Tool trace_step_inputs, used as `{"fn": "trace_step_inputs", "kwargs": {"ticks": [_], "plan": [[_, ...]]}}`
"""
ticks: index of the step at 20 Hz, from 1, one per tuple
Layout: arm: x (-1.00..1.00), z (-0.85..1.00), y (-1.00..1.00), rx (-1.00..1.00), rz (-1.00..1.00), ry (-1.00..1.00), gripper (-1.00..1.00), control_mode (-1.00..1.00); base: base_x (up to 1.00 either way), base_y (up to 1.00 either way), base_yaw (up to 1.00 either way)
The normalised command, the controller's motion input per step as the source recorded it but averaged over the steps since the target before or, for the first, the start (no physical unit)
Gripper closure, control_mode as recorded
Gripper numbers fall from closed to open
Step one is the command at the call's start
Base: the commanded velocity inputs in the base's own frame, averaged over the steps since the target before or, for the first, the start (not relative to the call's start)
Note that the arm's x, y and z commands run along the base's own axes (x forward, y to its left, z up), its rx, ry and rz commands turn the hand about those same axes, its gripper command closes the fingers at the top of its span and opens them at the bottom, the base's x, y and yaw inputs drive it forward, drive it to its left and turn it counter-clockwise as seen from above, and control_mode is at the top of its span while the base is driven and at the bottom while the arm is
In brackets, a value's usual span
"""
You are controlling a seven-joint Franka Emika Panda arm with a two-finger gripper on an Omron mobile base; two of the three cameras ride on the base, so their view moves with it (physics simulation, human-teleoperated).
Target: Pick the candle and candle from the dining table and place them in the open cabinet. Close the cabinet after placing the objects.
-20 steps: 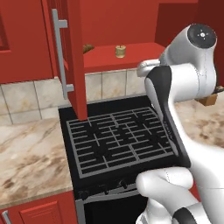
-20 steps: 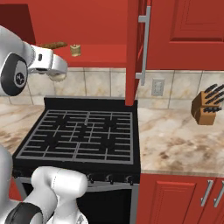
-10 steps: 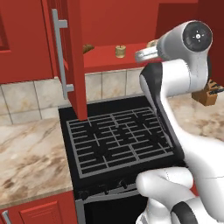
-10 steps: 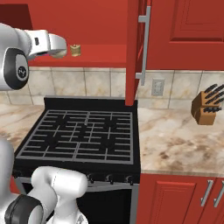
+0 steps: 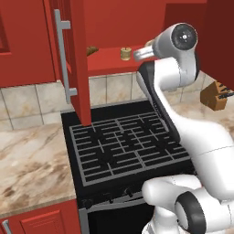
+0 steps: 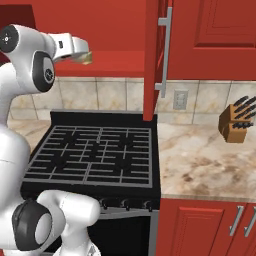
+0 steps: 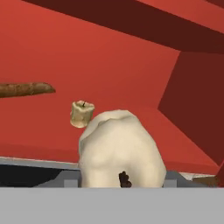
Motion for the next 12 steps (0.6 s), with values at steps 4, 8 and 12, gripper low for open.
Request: {"fn": "trace_step_inputs", "kwargs": {"ticks": [4, 8, 12], "plan": [[0.52, 0.00, -0.06, 0.00, 0.00, 0.16, 1.00, -1.00, 0.00, 0.00, 0.00], [0.60, 0.00, -0.21, 0.00, 0.00, 0.02, 1.00, -1.00, 0.00, 0.00, 0.00], [0.56, -0.03, -0.33, 0.00, 0.00, 0.00, 1.00, -1.00, 0.00, 0.00, 0.00]]}}
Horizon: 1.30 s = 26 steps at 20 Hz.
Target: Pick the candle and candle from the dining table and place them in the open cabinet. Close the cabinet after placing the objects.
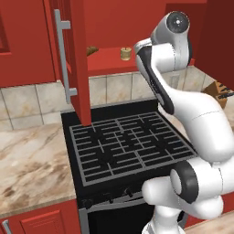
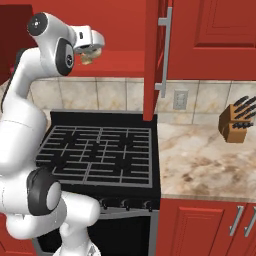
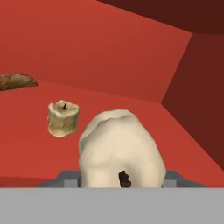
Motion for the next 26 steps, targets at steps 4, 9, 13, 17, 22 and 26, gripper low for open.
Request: {"fn": "trace_step_inputs", "kwargs": {"ticks": [4, 9, 13, 17, 22, 26], "plan": [[0.49, -0.21, -0.31, 0.00, 0.00, 0.00, 1.00, -1.00, 0.00, 0.00, 0.00], [0.37, -0.15, -0.18, 0.00, 0.00, 0.02, 1.00, -1.00, 0.00, 0.00, 0.00], [0.37, -0.13, 0.00, 0.00, 0.00, 0.00, 1.00, -1.00, 0.00, 0.00, 0.00], [0.51, -0.25, 0.00, 0.00, 0.00, 0.13, 1.00, -1.00, 0.00, 0.00, 0.00], [0.53, -0.30, 0.00, 0.00, 0.00, 0.19, 1.00, -1.00, 0.00, 0.00, 0.00], [0.50, -0.23, 0.00, 0.00, 0.00, 0.10, 1.00, -1.00, 0.00, 0.00, 0.00]]}}
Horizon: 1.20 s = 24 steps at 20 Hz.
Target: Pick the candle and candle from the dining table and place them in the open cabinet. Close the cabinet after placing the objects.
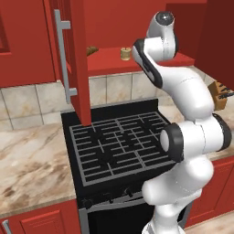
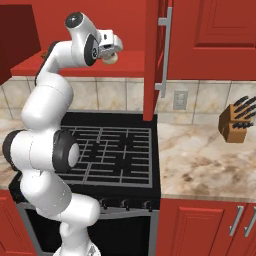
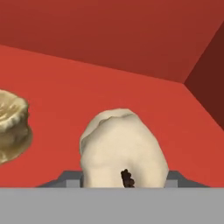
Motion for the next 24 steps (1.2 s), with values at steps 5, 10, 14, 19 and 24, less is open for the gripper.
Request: {"fn": "trace_step_inputs", "kwargs": {"ticks": [5, 10, 14, 19, 24], "plan": [[0.39, -0.32, 0.00, 0.01, 0.00, 0.11, 1.00, -1.00, 0.00, 0.00, 0.00], [0.15, -0.40, 0.00, 0.02, 0.00, 0.12, 1.00, -1.00, 0.00, 0.00, 0.00], [0.10, -0.42, 0.00, 0.02, 0.00, 0.09, -1.00, -1.00, 0.00, 0.00, 0.00], [0.00, -0.22, 0.00, 0.02, 0.00, -0.04, -1.00, -1.00, 0.00, 0.00, 0.00], [0.01, 0.00, 0.00, 0.00, 0.00, -0.20, -1.00, -1.00, 0.00, 0.00, 0.00]]}}
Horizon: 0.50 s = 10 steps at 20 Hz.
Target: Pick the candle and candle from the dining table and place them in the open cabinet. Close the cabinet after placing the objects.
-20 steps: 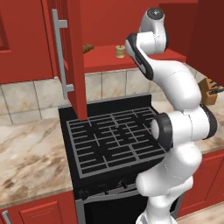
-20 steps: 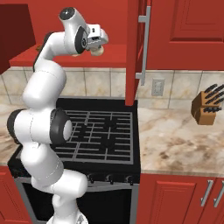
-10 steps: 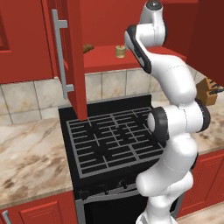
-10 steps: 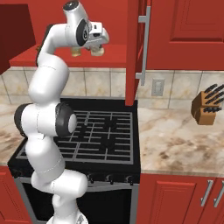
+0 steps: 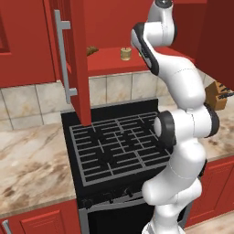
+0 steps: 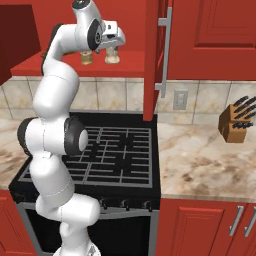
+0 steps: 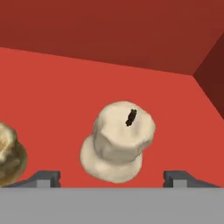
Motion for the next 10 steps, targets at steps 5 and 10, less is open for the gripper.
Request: {"fn": "trace_step_inputs", "kwargs": {"ticks": [5, 10], "plan": [[0.01, 0.00, 0.00, -0.01, 0.00, -0.30, -1.00, -1.00, 0.00, 0.00, 0.00], [-0.16, 0.00, 0.00, 0.00, 0.00, -0.35, -1.00, -1.00, 0.00, 0.00, 0.00]]}}
